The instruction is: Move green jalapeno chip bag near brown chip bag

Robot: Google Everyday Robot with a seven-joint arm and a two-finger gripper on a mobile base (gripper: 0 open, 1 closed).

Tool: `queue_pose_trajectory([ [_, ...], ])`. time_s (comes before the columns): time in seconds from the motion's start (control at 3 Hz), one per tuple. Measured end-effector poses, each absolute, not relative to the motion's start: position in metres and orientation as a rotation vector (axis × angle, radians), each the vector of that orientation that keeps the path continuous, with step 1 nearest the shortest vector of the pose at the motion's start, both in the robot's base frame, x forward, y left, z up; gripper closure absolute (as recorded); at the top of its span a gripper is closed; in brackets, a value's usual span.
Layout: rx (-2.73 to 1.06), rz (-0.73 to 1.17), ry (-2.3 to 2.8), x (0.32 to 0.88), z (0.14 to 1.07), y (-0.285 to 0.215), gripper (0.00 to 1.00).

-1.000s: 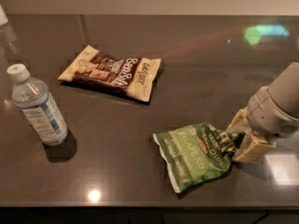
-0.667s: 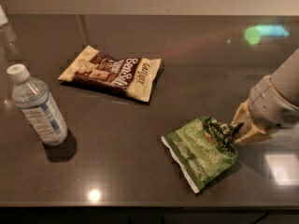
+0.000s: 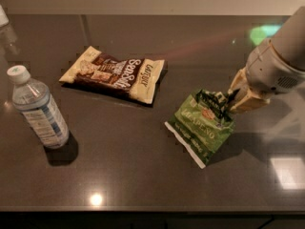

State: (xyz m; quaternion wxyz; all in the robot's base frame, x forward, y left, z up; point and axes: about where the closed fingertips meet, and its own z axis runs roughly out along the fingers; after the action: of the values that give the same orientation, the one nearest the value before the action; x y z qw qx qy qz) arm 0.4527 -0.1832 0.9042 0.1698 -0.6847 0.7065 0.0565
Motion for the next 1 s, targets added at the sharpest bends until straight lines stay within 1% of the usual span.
queue_pose_trajectory([
  [1.0,-1.843,0.035,1.939,0.584,0.96,-0.158,1.0],
])
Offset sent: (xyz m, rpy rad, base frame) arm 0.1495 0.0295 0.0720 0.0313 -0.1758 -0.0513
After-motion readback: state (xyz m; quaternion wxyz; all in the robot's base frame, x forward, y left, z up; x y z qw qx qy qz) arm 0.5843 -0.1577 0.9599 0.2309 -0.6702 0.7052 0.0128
